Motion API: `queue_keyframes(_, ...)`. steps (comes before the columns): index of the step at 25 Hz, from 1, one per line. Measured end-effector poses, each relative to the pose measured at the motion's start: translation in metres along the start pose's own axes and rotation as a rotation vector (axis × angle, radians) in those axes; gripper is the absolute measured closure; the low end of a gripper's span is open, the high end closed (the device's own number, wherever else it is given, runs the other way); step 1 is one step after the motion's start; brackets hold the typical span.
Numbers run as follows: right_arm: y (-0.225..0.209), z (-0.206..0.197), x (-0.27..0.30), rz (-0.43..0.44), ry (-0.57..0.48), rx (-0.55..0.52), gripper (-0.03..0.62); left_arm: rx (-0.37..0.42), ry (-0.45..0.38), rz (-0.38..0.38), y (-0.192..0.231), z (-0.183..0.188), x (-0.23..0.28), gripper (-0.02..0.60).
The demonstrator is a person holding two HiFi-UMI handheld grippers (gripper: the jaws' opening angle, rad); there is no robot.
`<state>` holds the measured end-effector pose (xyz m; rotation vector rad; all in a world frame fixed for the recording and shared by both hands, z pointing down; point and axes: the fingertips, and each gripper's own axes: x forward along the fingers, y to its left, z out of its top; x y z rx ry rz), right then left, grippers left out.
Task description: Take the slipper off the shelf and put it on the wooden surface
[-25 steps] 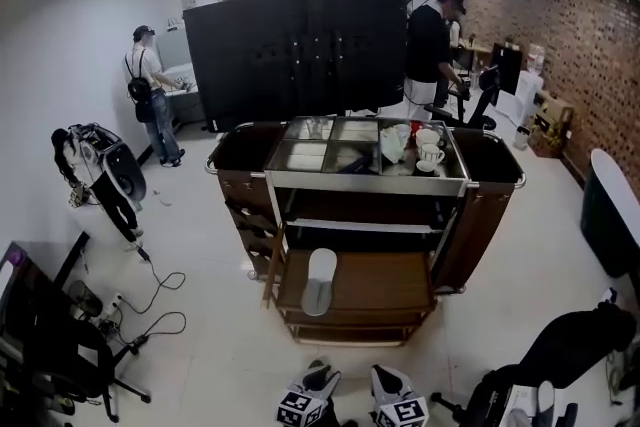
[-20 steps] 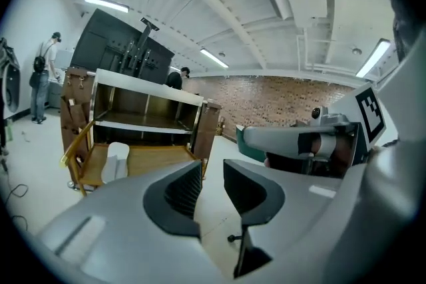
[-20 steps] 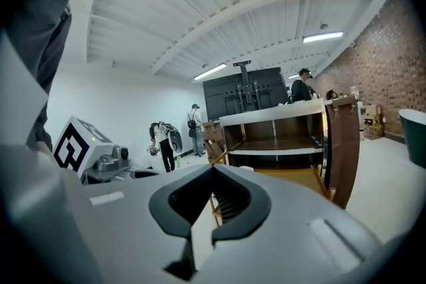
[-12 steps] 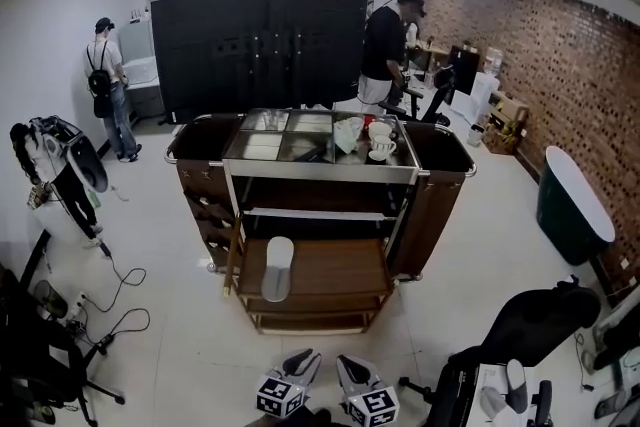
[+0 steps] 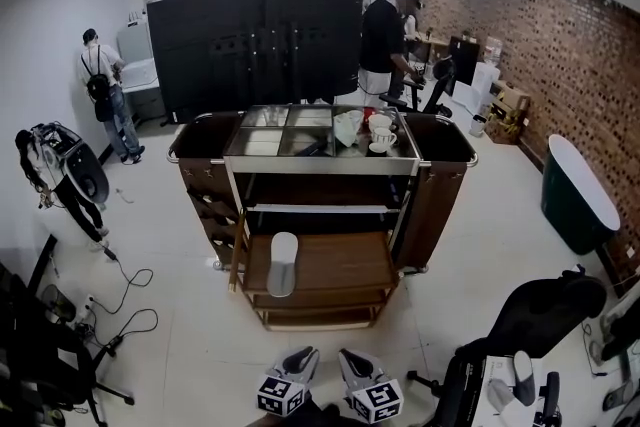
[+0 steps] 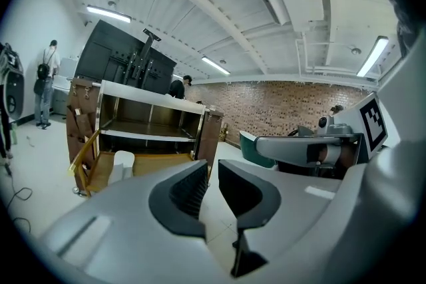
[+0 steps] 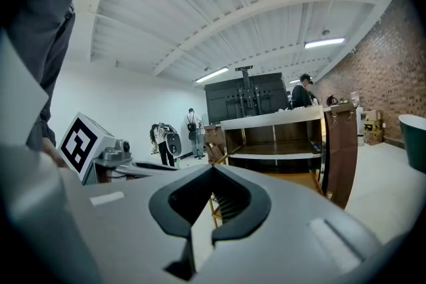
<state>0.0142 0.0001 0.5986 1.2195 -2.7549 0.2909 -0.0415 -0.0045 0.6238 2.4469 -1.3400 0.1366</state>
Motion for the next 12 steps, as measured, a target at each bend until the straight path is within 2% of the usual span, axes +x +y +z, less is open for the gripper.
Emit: queue_keyframes(12, -0.013, 0.001, 0.001, -0.023, -0.014, 0.020, 0.597, 0.022, 0.008, -0.025, -0.001, 0.009, 0.013, 0.512)
